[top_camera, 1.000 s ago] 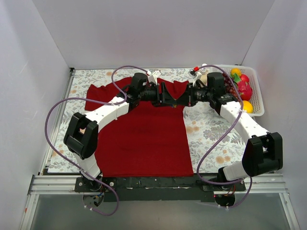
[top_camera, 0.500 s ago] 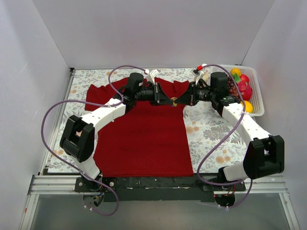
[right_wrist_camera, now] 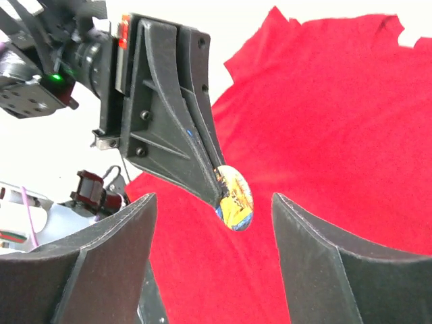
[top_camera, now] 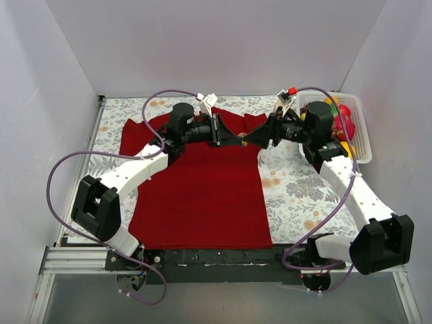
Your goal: Pin the brooch onto the clothing
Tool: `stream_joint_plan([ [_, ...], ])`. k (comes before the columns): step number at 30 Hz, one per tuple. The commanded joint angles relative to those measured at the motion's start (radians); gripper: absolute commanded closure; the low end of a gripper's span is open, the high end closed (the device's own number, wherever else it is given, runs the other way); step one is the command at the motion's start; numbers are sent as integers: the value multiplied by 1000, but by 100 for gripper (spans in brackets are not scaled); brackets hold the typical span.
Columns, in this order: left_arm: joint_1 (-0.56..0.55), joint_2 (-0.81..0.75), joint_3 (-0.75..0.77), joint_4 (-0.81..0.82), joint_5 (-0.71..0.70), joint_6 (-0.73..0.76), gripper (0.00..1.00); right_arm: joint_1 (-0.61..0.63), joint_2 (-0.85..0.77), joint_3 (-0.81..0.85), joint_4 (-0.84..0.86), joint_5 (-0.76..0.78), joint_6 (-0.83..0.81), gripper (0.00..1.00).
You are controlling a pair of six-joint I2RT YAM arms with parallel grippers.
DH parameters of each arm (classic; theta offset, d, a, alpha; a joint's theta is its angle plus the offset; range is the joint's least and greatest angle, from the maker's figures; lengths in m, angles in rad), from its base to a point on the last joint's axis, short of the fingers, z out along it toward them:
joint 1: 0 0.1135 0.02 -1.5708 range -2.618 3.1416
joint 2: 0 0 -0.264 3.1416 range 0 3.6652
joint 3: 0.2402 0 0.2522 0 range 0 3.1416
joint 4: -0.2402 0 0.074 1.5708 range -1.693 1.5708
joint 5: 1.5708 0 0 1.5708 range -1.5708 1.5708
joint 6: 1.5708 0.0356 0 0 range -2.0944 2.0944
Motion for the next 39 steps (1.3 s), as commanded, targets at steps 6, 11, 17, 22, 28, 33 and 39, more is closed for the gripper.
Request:
stream_joint_plan([
  [6, -2, -156, -73, 93, 31, 25, 100, 1, -23, -61, 212, -58, 171, 26],
  [11, -2, -173, -84, 94, 46, 31, 100, 0, -28, -69, 243, -79, 195, 41],
  [17, -2, -172, -84, 91, 46, 29, 100, 3, -17, -74, 264, -127, 223, 60],
  [22, -2, -173, -92, 102, 41, 17, 100, 3, -15, -80, 258, -141, 222, 67],
  [28, -2, -167, -90, 116, 49, 5, 100, 4, -12, -83, 250, -147, 215, 74],
  [33, -2, -170, -89, 116, 49, 2, 100, 4, -11, -86, 252, -157, 215, 89],
  [39, -2, -170, -98, 117, 52, 0, 100, 12, -5, -95, 286, -177, 240, 99],
])
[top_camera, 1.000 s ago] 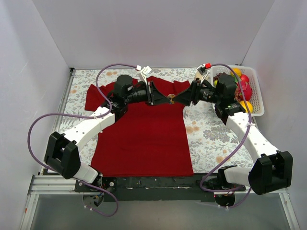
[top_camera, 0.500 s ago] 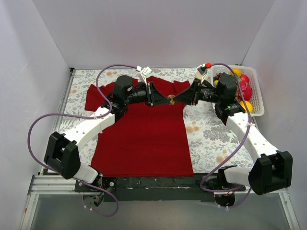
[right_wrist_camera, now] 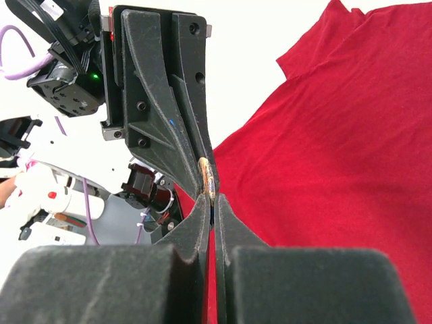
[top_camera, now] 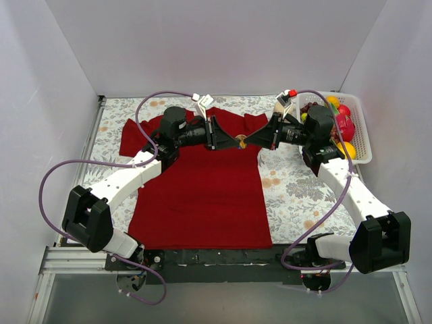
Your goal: Pin the brooch onto the clothing
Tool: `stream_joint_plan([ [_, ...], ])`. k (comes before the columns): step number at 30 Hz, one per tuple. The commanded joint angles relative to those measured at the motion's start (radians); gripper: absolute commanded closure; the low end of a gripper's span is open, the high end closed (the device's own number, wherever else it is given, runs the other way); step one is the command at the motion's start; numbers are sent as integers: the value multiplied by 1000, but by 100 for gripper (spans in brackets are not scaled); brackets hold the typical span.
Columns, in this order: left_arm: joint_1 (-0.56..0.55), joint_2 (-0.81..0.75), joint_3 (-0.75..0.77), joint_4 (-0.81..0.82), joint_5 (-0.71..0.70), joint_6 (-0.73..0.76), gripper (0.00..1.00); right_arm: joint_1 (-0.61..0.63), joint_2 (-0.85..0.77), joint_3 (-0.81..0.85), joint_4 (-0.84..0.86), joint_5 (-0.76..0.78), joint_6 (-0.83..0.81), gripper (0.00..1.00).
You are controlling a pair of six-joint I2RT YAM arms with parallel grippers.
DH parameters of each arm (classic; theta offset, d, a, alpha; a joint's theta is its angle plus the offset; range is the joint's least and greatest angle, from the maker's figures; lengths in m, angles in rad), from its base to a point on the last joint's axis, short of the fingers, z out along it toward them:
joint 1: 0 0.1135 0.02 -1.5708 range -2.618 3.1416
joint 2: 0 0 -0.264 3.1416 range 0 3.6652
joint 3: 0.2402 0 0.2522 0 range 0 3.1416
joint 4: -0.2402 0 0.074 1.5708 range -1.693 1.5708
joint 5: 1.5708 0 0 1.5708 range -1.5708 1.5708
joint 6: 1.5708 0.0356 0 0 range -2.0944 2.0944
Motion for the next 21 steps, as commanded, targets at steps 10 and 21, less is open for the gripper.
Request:
stream_joint_plan([
  [10, -3, -55, 16, -18, -21, 37, 51, 21, 4, 15, 46, -36, 14, 99],
  [21, 14, -123, 93, -213, -242, 95, 2, 21, 7, 74, -123, 34, -129, 99],
])
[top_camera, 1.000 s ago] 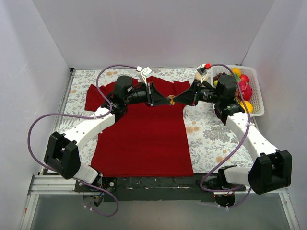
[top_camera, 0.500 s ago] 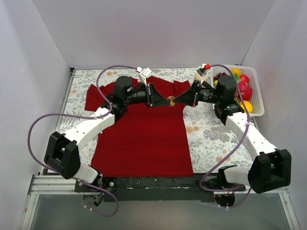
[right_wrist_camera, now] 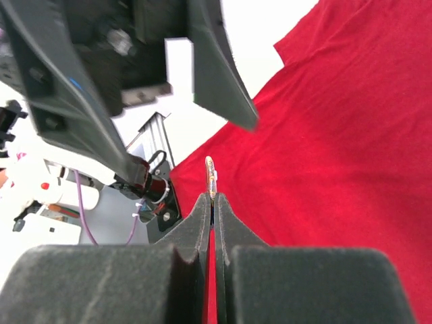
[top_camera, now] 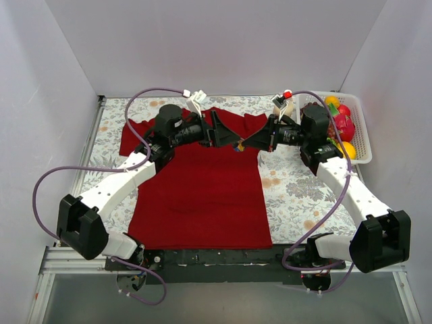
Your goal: Pin the brooch onto the clothing
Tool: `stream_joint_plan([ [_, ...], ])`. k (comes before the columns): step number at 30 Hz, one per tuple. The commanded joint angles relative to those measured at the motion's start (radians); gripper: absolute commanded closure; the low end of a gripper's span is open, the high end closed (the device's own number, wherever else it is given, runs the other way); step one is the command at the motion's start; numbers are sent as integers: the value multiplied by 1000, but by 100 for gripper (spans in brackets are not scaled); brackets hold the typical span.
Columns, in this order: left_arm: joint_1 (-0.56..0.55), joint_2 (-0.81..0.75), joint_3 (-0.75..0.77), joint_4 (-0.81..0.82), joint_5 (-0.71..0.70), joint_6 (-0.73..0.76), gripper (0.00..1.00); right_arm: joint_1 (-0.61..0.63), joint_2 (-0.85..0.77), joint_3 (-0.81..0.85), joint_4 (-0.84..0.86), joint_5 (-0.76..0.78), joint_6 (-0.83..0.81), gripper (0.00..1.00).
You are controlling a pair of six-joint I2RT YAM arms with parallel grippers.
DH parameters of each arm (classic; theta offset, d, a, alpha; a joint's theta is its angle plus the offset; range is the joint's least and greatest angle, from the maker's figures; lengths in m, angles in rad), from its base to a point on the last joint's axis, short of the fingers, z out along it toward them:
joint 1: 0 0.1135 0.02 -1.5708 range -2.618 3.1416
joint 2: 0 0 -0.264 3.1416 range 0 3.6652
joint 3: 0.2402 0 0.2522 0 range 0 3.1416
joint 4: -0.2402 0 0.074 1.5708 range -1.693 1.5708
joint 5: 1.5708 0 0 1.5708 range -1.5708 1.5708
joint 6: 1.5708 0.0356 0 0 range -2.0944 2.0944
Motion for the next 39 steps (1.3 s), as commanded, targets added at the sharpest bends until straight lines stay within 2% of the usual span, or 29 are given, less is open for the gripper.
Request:
stream_joint_plan([
  [1, 12, -67, 66, -87, -101, 35, 2, 3, 1, 64, -68, 34, -85, 99],
  [7, 47, -78, 103, -217, -222, 58, 2, 20, 21, 156, -305, 158, -269, 99],
  [12, 110, -95, 107, -254, -208, 56, 2, 73, 42, 250, -518, 365, -404, 99],
  [16, 153, -101, 118, -297, -208, 76, 2, 142, 59, 296, -589, 528, -457, 99],
  [25, 225, -144, 118, -362, -220, 115, 2, 366, 122, 405, -692, 922, -544, 99],
  [29, 237, -147, 123, -391, -222, 128, 2, 477, 151, 453, -724, 1150, -630, 99],
  [39, 246, -167, 119, -411, -259, 153, 2, 768, 269, 503, -706, 1596, -823, 99],
])
